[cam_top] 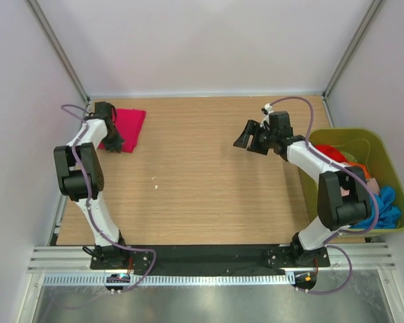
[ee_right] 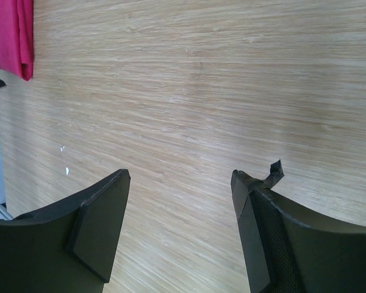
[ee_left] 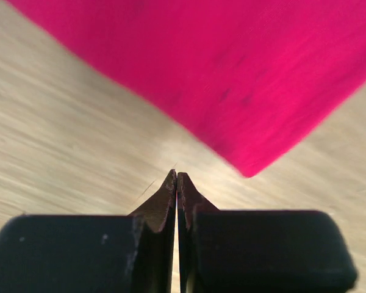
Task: Fold and stack the t-shirts
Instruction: Neatly place the folded tshirt to the corner
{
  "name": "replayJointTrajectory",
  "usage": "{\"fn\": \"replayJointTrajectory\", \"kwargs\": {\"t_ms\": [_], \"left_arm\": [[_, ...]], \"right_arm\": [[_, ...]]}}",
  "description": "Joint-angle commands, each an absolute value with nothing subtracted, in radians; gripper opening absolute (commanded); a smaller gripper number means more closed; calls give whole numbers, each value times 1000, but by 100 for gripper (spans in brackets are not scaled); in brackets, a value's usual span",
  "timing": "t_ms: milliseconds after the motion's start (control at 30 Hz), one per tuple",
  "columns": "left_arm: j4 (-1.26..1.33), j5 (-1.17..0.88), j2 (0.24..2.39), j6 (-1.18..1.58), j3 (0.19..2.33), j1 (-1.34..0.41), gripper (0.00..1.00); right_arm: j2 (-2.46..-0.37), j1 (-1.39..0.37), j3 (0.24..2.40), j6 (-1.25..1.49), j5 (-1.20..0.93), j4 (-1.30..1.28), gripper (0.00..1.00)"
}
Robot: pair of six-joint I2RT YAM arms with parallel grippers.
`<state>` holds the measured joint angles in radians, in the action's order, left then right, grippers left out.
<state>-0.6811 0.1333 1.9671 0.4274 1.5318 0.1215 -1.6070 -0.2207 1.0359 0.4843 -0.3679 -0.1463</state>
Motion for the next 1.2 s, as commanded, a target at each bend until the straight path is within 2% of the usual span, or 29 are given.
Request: {"fn": "replayJointTrajectory", "kwargs": {"t_ms": [0, 200, 500, 767, 967, 1167], "left_arm": [[-629, 83, 1908, 480, 1459, 133, 0], [-581, 98, 1973, 518, 1425, 114, 0], [-571, 74, 2147, 549, 1591, 109, 0], [-612, 61, 2217, 537, 1746, 110, 0], [-649, 71, 2085, 542, 1649, 101, 1], [-646, 68, 1782, 512, 1473, 9, 11]], "right_arm": [[-1559, -227, 1028, 476, -367, -140, 75], [-1565, -225, 1017, 485, -379, -118, 74], [-1557, -226, 1026, 468, -361, -130, 75], [-1574, -225, 1040, 477, -350, -129, 75], [-1549, -230, 1042, 480, -351, -181, 75], [-1412, -255, 1049, 451, -333, -333, 78]]}}
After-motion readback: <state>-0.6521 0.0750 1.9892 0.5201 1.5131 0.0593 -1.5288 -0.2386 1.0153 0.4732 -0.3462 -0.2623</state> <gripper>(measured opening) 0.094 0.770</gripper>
